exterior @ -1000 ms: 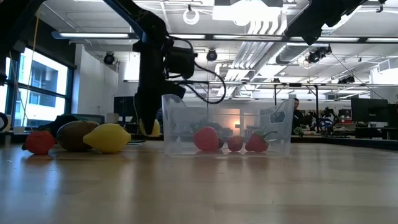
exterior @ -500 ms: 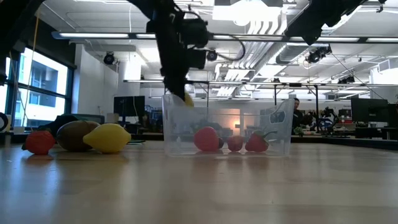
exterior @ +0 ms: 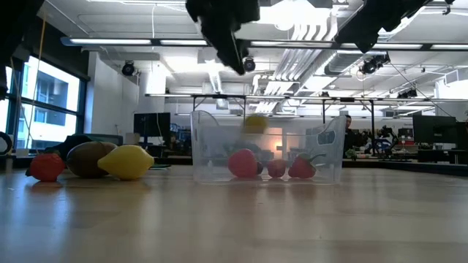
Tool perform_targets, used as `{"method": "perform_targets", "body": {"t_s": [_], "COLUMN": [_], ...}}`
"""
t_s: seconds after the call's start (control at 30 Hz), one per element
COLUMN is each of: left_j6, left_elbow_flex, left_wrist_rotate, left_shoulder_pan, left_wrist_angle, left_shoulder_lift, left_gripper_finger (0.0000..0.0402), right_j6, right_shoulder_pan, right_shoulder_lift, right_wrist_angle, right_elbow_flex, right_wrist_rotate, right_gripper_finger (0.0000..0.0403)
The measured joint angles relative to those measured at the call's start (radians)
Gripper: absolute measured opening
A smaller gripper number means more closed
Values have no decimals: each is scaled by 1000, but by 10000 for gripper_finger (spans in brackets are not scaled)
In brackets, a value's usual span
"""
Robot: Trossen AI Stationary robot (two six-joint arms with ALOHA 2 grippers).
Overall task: Pick and placing Produce into tupperware
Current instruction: Put the top red strawberry into the transparent bin
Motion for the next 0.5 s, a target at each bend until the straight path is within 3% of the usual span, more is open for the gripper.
{"method": "perform_targets", "body": {"t_s": [0.1, 0.23, 0.3, 0.5], "left_j6": [19, 51, 35, 6], "left_elbow_flex": [1, 1, 1, 1], "left_wrist_rotate": [-45, -325, -401, -377], "left_shoulder_pan": [-62, -114, -111, -88], "left_wrist_angle": [1, -29, -30, -10], "left_shoulder_lift": [0, 0, 0, 0], "left_gripper_finger": [135, 106, 96, 76], "right_j6": [0, 0, 0, 0], "right_shoulder_pan": [0, 0, 0, 0], "right_shoulder_lift": [0, 0, 0, 0], "right_wrist_angle": [0, 0, 0, 0], "right_elbow_flex": [0, 0, 0, 0], "right_wrist_rotate": [0, 0, 0, 0], "right_gripper_finger": [62, 62, 62, 62]}}
